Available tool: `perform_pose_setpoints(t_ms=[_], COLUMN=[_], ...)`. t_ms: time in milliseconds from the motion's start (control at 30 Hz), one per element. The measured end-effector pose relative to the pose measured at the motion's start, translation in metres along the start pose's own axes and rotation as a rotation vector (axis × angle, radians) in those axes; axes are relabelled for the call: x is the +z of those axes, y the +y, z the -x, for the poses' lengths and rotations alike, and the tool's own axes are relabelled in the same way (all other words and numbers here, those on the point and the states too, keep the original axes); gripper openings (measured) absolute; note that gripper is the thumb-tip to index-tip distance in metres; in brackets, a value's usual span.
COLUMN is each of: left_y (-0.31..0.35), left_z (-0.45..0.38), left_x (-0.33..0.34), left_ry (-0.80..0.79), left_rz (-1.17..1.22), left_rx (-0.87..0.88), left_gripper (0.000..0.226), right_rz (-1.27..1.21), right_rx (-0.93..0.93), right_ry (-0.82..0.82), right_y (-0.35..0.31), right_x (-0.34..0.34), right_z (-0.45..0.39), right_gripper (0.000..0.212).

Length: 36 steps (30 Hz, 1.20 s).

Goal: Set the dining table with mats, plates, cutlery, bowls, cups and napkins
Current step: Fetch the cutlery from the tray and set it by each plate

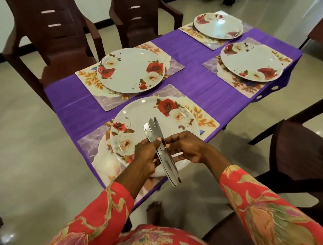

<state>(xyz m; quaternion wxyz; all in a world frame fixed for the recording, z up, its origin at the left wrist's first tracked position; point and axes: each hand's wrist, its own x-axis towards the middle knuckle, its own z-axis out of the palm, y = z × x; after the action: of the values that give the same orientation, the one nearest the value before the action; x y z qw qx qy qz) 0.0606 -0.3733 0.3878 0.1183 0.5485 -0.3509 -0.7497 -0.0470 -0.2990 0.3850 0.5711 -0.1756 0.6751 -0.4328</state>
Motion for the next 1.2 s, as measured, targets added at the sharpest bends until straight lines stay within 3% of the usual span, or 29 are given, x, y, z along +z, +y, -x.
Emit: perform_pose_setpoints(t_ms=[367, 633, 1200], left_y=[0.033, 0.04, 0.049], left_z=[-0.048, -0.066, -0.093], left_x=[0.032, 0.069, 0.257], left_ry=[-0.068, -0.074, 0.133], left_rz=[-0.031, -0.041, 0.153], left_rx=[0.012, 0.035, 0.044], left_gripper=[0.021, 0.026, 0.016], right_rz=[0.028, 0.066, 0.173], right_rx=[0.048, 0.054, 0.047], right_ry=[0.072, -0.023, -0.267], right_y=[-0.031, -0.043, -0.079], right_x=[-0.035, -0.079, -0.268], right_z=[-0.046, -0.07, -0.121], right_gripper=[0.016, 0.017, 0.025])
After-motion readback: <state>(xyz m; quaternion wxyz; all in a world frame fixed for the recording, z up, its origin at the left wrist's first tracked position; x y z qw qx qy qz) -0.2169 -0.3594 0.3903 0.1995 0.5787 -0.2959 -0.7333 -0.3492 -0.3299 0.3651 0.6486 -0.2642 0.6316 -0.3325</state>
